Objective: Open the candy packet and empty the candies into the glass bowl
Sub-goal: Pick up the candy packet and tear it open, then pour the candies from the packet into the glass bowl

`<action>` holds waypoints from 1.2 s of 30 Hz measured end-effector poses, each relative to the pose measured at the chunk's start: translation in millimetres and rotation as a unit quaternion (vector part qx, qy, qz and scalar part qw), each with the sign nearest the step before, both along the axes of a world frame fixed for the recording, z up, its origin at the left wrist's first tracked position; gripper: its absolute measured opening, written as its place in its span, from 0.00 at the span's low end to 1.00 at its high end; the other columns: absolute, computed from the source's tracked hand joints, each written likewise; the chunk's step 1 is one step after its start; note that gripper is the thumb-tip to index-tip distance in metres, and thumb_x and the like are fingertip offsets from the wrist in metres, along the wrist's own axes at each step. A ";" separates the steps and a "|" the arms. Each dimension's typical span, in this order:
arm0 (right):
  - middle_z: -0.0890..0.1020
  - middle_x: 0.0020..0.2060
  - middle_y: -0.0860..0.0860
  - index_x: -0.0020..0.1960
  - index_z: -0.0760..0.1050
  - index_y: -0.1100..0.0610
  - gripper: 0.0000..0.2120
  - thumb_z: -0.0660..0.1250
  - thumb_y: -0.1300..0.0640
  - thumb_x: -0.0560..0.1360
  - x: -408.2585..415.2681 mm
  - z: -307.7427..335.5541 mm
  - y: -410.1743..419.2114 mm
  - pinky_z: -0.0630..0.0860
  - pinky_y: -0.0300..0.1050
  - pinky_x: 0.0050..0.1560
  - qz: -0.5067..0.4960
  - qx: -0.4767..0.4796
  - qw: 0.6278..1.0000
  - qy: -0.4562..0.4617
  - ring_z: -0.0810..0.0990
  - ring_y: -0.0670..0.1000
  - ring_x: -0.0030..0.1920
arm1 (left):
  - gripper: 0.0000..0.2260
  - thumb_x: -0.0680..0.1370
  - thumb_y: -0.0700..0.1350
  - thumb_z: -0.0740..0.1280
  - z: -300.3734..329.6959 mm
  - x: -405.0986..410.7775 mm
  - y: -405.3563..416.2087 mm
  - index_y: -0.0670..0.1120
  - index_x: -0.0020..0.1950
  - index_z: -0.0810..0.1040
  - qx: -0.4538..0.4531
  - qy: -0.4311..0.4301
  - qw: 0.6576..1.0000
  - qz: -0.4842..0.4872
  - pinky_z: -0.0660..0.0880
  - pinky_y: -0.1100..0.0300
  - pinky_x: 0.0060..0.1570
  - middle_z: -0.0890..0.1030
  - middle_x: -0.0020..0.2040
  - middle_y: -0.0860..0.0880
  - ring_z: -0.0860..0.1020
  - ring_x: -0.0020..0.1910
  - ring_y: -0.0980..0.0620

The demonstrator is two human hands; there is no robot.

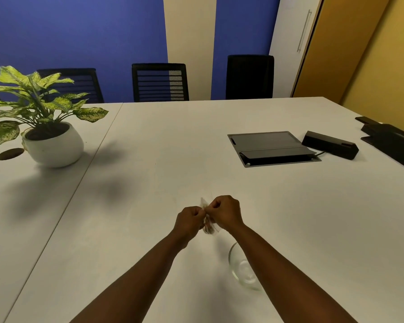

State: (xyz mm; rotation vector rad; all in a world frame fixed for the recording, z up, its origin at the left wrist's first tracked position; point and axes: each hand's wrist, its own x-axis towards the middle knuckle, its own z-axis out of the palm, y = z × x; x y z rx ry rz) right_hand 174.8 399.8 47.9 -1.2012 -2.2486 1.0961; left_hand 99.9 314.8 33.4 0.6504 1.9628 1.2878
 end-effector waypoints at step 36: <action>0.80 0.51 0.56 0.61 0.74 0.59 0.31 0.53 0.35 0.75 46.5 -21.0 51.4 0.78 0.51 0.49 0.041 -0.481 0.872 0.079 0.81 0.56 0.48 | 0.15 0.78 0.40 0.59 32.3 -7.5 18.5 0.33 0.59 0.77 0.093 -0.177 0.979 -0.041 0.82 0.59 0.39 0.77 0.53 0.40 0.82 0.41 0.44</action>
